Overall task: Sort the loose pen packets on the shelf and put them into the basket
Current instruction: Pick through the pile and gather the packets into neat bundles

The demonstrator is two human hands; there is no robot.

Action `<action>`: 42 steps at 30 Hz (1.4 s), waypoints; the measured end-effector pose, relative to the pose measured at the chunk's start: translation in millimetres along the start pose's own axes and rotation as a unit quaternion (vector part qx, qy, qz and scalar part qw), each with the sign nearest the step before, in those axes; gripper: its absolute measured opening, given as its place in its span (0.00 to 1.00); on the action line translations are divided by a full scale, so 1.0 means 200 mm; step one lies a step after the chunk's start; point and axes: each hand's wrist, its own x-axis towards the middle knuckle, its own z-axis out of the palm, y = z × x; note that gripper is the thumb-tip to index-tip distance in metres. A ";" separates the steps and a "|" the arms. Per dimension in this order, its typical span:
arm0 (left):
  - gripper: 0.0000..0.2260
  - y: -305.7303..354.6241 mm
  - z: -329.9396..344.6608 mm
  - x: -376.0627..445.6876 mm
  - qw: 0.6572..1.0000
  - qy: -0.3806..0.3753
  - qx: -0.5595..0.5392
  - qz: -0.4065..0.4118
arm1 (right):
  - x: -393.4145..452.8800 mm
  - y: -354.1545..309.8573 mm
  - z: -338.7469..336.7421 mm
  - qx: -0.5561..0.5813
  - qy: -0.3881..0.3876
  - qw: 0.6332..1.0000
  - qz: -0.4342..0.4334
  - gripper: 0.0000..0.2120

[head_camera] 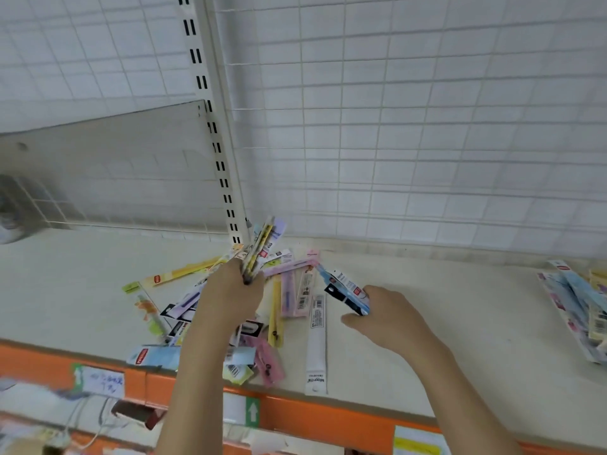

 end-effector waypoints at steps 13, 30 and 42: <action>0.16 -0.17 -0.13 -0.17 0.997 0.058 -0.023 -0.041 | 0.06 -0.20 0.03 -0.068 -0.159 0.976 -0.131 0.07; 0.16 -0.11 -0.09 -0.14 0.999 0.037 -0.012 -0.024 | 0.09 -0.12 0.04 -0.092 -0.089 0.992 -0.013 0.09; 0.13 -0.11 -0.04 -0.09 0.999 0.034 -0.001 -0.012 | 0.11 -0.05 -0.04 -0.156 -0.045 0.986 0.039 0.09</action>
